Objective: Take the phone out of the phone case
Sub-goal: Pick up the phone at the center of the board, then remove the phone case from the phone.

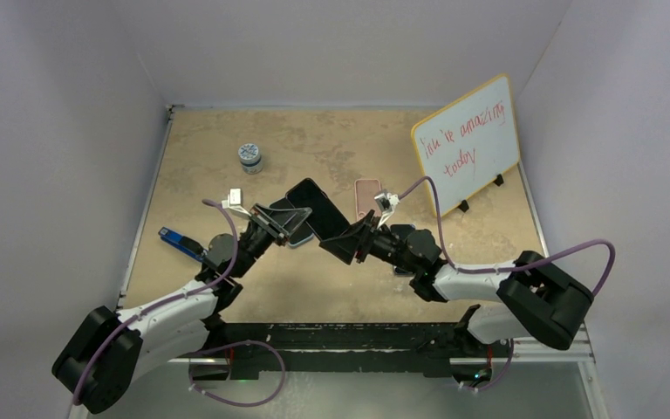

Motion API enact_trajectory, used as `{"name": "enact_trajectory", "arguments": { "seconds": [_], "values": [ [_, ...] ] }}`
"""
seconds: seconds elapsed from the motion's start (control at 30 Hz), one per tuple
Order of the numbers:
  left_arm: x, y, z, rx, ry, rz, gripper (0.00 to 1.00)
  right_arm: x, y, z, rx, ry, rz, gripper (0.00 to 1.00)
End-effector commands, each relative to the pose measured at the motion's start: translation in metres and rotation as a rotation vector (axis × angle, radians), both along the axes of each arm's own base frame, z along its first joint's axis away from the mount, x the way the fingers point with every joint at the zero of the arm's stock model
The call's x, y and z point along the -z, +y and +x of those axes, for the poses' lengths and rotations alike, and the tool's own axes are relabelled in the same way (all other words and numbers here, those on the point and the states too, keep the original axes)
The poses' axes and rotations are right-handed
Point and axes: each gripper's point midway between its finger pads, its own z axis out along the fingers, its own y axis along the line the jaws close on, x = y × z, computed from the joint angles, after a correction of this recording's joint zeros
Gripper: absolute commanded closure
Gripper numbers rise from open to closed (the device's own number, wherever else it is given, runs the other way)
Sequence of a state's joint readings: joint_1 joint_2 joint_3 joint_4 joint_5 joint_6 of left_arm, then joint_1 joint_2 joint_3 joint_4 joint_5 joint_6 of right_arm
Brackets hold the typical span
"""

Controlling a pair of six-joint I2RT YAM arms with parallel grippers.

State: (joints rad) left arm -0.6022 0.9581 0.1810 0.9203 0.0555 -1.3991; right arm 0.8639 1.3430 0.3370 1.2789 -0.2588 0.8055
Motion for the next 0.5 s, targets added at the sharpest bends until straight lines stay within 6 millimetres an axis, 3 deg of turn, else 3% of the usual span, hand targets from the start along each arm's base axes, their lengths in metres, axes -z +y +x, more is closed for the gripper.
{"name": "enact_trajectory", "arguments": {
  "seconds": [0.0,0.27,0.47],
  "values": [
    [-0.041,0.005,-0.007,0.009,-0.099,-0.122,1.0,-0.036,0.008,-0.005,-0.043,-0.094,0.093,0.47],
    [-0.03,0.0,-0.007,0.04,-0.042,-0.117,1.0,-0.025,0.012,-0.008,-0.075,-0.212,0.019,0.62],
    [-0.025,-0.011,-0.01,0.129,-0.013,-0.106,1.0,-0.018,0.008,-0.007,-0.063,-0.339,-0.049,0.81]
  ]
}}
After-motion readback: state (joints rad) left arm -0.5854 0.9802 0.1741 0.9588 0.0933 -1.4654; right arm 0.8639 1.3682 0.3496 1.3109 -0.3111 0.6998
